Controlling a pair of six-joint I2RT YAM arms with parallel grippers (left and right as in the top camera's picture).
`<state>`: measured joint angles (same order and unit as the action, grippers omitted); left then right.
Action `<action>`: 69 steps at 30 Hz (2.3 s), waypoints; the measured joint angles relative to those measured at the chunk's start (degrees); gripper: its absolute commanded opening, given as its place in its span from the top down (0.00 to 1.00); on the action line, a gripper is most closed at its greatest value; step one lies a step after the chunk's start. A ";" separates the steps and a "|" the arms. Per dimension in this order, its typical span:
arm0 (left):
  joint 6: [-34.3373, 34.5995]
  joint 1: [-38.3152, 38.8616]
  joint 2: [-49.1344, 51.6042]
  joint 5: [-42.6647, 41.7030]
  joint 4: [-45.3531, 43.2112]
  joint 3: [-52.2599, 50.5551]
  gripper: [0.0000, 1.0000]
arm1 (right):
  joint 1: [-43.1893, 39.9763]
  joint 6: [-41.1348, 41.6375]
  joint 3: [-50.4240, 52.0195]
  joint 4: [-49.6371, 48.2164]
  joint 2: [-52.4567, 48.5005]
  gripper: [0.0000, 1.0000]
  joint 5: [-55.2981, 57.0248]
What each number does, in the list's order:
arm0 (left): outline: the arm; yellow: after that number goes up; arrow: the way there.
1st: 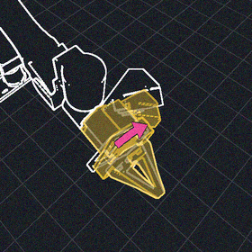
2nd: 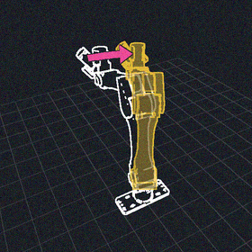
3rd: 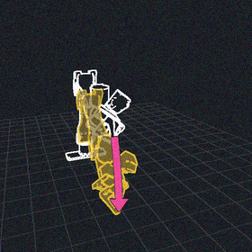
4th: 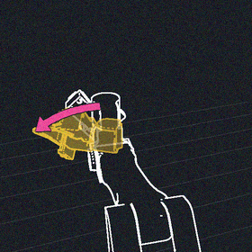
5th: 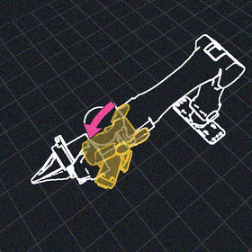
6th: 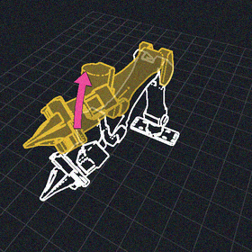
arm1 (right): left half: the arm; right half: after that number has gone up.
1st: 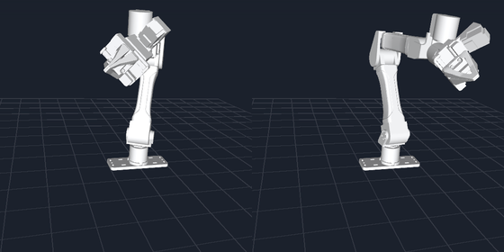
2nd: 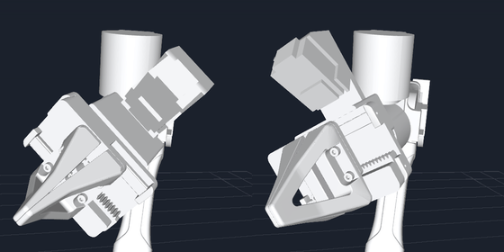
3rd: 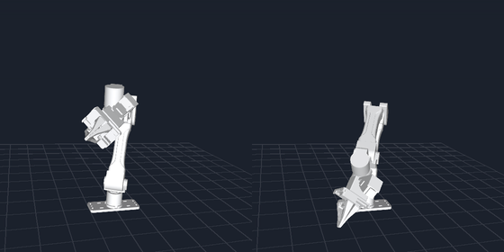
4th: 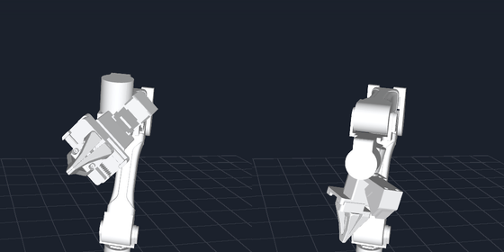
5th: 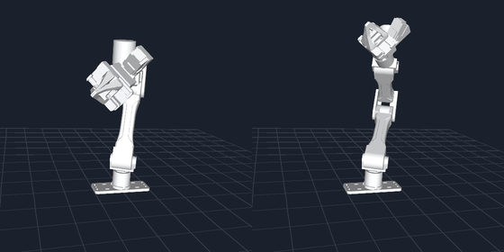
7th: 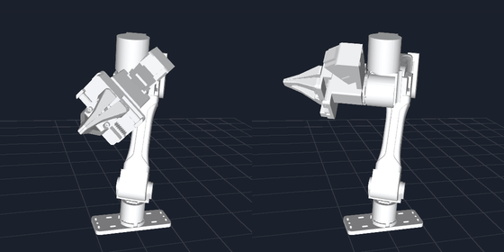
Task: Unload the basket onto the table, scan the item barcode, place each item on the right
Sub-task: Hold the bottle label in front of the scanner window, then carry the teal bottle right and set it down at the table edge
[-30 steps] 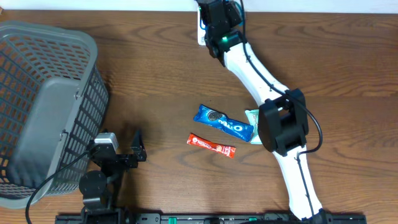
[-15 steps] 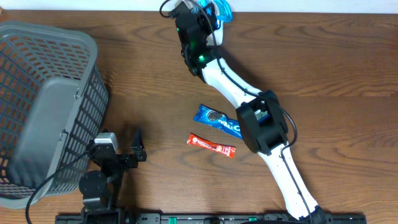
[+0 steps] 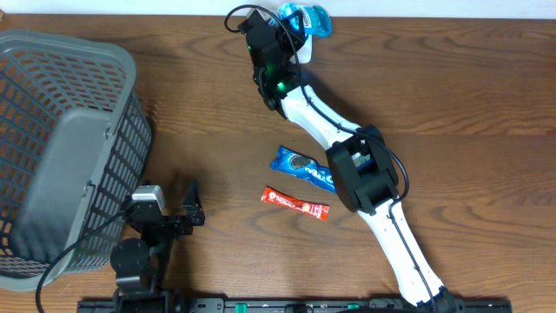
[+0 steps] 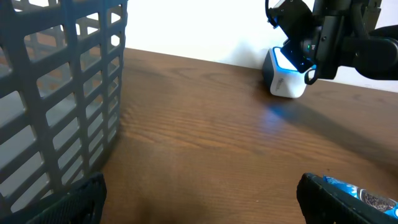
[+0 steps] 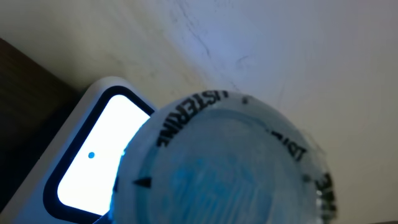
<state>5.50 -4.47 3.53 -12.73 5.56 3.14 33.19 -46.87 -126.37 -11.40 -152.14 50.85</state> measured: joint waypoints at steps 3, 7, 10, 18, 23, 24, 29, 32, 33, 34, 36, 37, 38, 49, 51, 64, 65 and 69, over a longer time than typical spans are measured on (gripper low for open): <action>0.00 0.02 0.00 0.00 0.00 0.00 0.02 | 0.00 -0.24 0.00 -0.02 0.00 0.87 0.00; 0.00 0.00 0.00 0.00 0.00 0.00 0.02 | 0.00 -0.48 0.00 0.00 0.00 0.85 -0.04; 0.00 0.00 0.00 0.00 0.00 0.00 0.02 | 0.00 -0.70 0.00 0.04 0.00 0.85 -0.07; 0.00 0.00 0.00 0.00 0.00 0.00 0.02 | 0.00 -1.79 0.00 1.16 -0.02 0.82 -0.48; 0.00 0.02 0.00 0.00 0.00 0.00 0.02 | 0.00 -2.75 0.00 -0.85 -0.04 0.82 1.11; 0.02 0.00 0.00 0.02 0.00 0.00 0.02 | -0.02 -3.50 0.00 -1.22 -0.04 0.82 2.19; 0.00 0.00 0.00 0.00 0.00 0.00 0.02 | -0.48 -5.18 0.00 -1.31 -0.04 0.87 7.19; 0.00 0.00 0.00 0.00 0.00 0.00 0.02 | -1.81 -5.62 0.00 -1.33 -0.04 0.87 11.67; 0.00 0.02 0.00 0.00 0.00 0.00 0.02 | -2.45 -5.75 0.00 -1.31 -0.04 0.87 13.14; 0.00 0.02 0.00 0.00 0.00 0.00 0.02 | -3.26 -5.90 0.00 -1.33 -0.04 0.87 14.82; 0.00 0.00 0.00 0.00 0.00 0.00 0.02 | -5.09 -6.14 0.00 -1.36 -0.04 0.87 18.10; 0.00 0.00 0.00 0.02 0.00 0.00 0.02 | -6.27 -6.19 0.00 -1.33 -0.04 0.88 19.82; 0.00 0.02 0.00 0.00 0.00 0.00 0.02 | -7.48 -6.25 0.00 -1.25 -0.04 0.89 21.73; 0.00 0.02 0.00 0.00 0.00 0.00 0.02 | -21.16 -5.92 0.00 6.97 -0.04 0.85 36.09; 0.00 0.02 0.00 0.02 0.00 0.00 0.02 | -22.51 -3.93 -0.02 12.04 -0.04 0.85 36.48; 0.02 0.02 0.02 0.46 0.02 0.00 0.02 | -35.60 46.01 -0.26 81.79 -0.07 0.91 28.85; 0.00 0.00 0.02 0.46 0.02 0.00 0.02 | -37.51 50.69 -0.26 85.42 -0.07 0.92 27.12; 0.00 0.02 0.04 0.50 0.02 0.00 0.02 | -45.90 65.35 -0.26 92.41 -0.07 0.94 20.17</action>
<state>5.50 -4.45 3.57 -12.23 5.58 3.14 -12.71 18.48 -126.63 81.01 -152.20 71.02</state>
